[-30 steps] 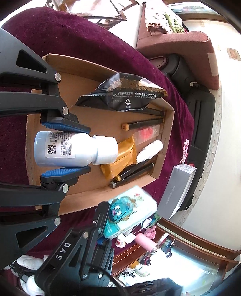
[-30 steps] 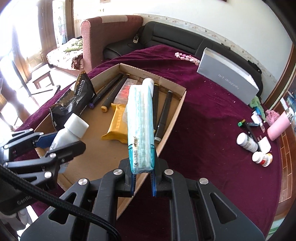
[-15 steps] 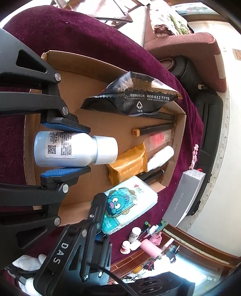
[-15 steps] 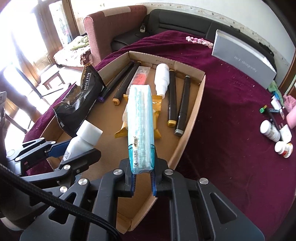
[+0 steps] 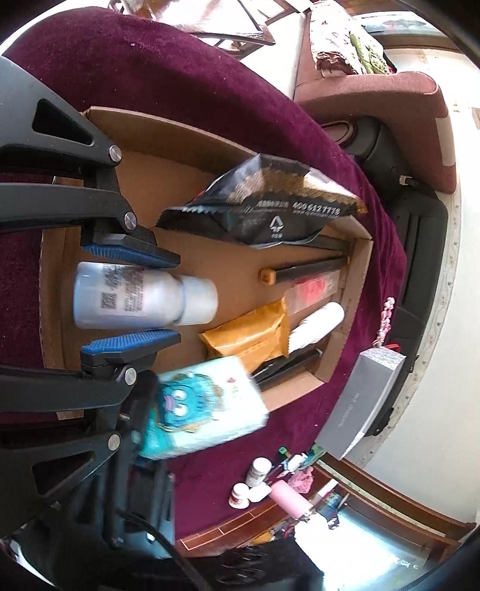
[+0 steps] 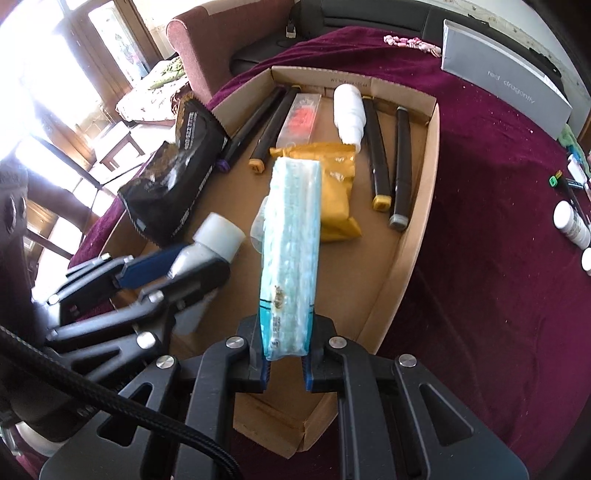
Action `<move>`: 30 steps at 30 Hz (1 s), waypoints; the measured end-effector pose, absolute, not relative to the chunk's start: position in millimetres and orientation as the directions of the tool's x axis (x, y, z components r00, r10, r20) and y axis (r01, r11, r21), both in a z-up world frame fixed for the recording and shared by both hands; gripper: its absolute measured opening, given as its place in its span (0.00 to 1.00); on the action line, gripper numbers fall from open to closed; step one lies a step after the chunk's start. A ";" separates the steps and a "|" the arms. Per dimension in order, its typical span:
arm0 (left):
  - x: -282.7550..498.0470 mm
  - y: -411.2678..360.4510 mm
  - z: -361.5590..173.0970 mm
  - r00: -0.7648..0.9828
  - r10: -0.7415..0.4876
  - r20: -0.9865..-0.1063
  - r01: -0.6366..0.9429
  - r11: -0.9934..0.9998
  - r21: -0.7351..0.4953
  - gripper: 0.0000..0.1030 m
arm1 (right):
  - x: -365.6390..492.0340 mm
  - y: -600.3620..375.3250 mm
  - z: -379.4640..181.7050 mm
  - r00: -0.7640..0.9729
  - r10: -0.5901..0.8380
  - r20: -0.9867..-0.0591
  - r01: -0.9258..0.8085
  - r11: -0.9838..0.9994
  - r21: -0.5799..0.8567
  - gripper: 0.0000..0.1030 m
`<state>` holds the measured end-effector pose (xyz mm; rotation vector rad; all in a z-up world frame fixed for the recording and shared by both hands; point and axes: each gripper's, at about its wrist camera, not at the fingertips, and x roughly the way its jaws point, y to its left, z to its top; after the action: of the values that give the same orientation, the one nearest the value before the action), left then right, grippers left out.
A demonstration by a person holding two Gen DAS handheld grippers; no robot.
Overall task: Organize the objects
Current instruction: 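Carry the white pill bottle and wipes pack over the tray, then lower the pill bottle and wipes pack into the tray and open both tools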
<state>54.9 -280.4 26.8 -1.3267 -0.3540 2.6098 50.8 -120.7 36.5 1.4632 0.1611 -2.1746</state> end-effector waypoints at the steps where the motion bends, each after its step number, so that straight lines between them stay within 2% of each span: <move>1: 55.3 -282.0 28.5 -0.587 0.278 -0.760 -0.059 -0.952 -0.302 0.29 | 52.1 -121.3 35.3 -0.285 -0.345 -0.894 0.473 -0.862 0.182 0.11; 12: 57.9 -289.4 39.9 -0.627 0.285 -0.726 -0.032 -0.940 -0.341 0.31 | 53.9 -121.1 27.4 -0.262 -0.340 -0.903 0.460 -0.867 0.193 0.11; 17: 60.1 -295.5 44.9 -0.644 0.299 -0.704 -0.021 -0.927 -0.375 0.37 | 53.5 -119.5 29.5 -0.262 -0.343 -0.902 0.449 -0.871 0.201 0.24; 20: 63.2 -300.5 50.1 -0.659 0.308 -0.686 -0.017 -0.918 -0.396 0.38 | 57.9 -121.7 32.7 -0.268 -0.343 -0.900 0.459 -0.867 0.193 0.38; 22: 65.7 -304.0 52.9 -0.670 0.316 -0.672 -0.014 -0.910 -0.414 0.45 | 61.1 -121.8 34.8 -0.271 -0.347 -0.898 0.467 -0.863 0.193 0.50; 30: 72.9 -308.1 60.4 -0.680 0.327 -0.656 -0.010 -0.899 -0.437 0.46 | 76.0 -109.0 45.6 -0.270 -0.391 -0.880 0.480 -0.847 0.229 0.51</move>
<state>72.9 -308.1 60.4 -1.1526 -0.6034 2.6506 76.0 -109.0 45.6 1.4486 0.1114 -2.1405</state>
